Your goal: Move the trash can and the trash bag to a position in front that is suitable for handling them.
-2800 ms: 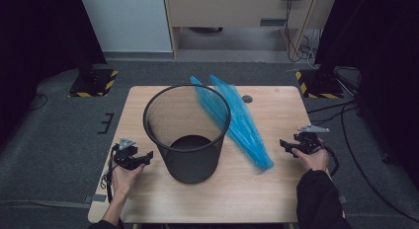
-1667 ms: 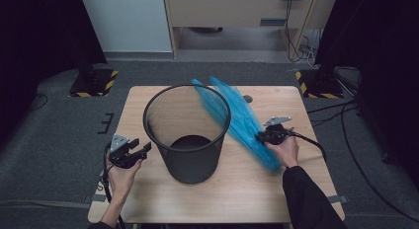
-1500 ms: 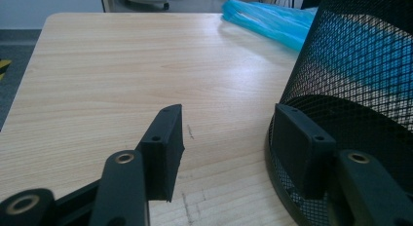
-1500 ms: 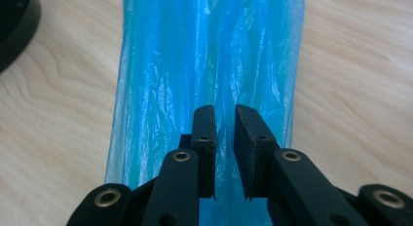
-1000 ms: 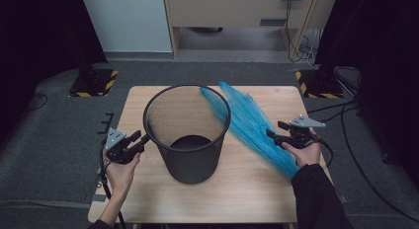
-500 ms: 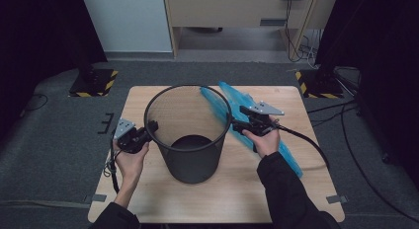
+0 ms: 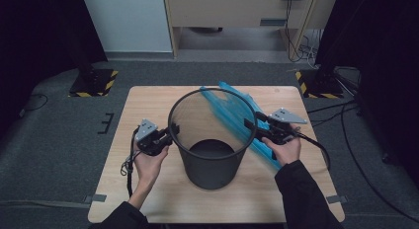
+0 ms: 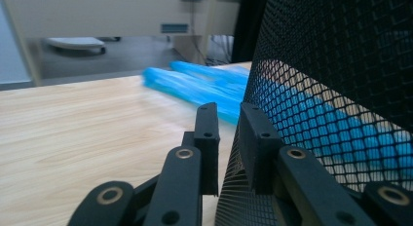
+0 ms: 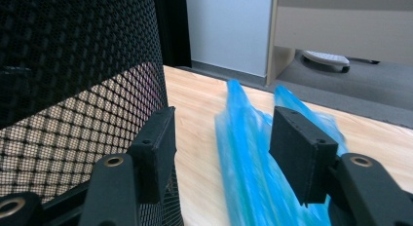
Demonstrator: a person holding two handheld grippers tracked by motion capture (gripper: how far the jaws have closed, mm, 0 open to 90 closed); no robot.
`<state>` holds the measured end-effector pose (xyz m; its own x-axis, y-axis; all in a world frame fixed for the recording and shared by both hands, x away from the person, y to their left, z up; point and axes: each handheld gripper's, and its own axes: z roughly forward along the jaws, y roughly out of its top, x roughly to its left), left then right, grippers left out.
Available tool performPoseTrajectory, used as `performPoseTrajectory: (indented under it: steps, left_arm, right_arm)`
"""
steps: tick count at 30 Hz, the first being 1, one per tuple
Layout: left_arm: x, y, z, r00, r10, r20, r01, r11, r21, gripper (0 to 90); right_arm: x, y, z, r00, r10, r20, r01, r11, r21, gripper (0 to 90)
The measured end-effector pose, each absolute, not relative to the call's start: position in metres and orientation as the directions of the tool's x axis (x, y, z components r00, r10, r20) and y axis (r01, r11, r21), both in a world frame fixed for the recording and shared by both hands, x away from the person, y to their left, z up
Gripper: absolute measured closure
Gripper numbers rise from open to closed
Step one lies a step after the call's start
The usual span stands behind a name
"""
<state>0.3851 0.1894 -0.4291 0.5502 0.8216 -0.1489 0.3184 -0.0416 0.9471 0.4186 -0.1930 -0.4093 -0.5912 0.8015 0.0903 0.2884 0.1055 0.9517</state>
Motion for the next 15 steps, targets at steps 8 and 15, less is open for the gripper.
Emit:
performPoseTrajectory:
  steps: [8,15]
  left_arm:
    - [0.384,0.195,-0.430,0.546,0.835,-0.065,0.354,-0.160,0.921,57.0]
    - [0.357,0.264,-0.462,0.419,0.903,-0.098,0.500,-0.140,0.855,34.3]
  right_arm:
    - [0.413,-0.219,-0.407,-0.566,0.822,0.064,0.303,0.136,0.943,34.4]
    - [0.436,-0.245,-0.435,-0.499,0.866,0.016,0.435,0.235,0.869,18.9]
